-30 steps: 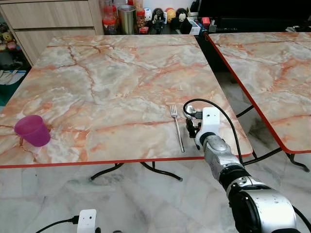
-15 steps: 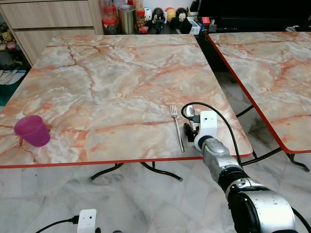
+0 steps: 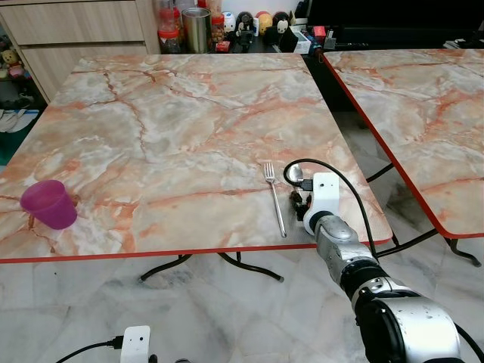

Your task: Setting the table

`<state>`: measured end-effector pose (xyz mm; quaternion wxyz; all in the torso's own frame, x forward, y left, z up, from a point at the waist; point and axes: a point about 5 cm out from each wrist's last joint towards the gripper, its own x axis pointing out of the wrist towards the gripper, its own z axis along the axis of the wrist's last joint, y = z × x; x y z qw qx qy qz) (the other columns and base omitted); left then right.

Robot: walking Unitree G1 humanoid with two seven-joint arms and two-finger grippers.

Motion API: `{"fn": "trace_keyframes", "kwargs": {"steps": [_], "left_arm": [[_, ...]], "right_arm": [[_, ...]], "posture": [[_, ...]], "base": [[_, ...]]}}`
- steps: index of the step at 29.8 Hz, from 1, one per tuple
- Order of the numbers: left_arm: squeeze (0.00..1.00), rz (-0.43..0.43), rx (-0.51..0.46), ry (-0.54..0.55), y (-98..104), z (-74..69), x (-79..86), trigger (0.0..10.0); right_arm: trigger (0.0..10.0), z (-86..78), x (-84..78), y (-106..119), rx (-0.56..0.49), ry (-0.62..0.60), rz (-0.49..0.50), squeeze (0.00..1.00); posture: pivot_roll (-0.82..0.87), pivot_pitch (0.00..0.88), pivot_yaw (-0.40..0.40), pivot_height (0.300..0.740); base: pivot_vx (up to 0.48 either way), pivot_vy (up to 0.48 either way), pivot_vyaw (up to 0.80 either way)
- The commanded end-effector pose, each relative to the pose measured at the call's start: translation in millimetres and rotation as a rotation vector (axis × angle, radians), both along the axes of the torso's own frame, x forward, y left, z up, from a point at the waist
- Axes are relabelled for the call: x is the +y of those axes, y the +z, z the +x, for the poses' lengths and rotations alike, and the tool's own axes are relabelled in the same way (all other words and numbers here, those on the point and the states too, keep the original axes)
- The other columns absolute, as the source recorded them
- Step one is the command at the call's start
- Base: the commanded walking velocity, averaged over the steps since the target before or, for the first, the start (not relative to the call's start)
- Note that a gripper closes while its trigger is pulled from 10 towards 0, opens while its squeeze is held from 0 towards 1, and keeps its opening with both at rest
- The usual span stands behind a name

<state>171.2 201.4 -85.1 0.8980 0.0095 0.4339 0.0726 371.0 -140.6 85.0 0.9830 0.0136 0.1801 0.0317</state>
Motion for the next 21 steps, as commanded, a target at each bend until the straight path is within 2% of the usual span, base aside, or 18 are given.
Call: {"fn": "trace_keyframes", "kwargs": {"steps": [1, 21], "left_arm": [[0.0, -0.017, 0.051, 0.001, -6.4, -12.3, -3.3, 10.0], [0.0, -0.025, 0.063, -0.003, -7.5, -13.8, -4.5, 10.0]], "right_arm": [[0.0, -4.7, 1.3, -8.6, 0.038, 0.006, 0.007, 0.0], [0.0, -4.2, 2.7, -7.5, 0.031, 0.015, 0.004, 0.0]], "posture": [[0.13, 0.114, -0.057, 0.715], [0.13, 0.108, -0.056, 0.715]], "base": [[0.0, 0.0, 0.0], [0.0, 0.0, 0.0]]}}
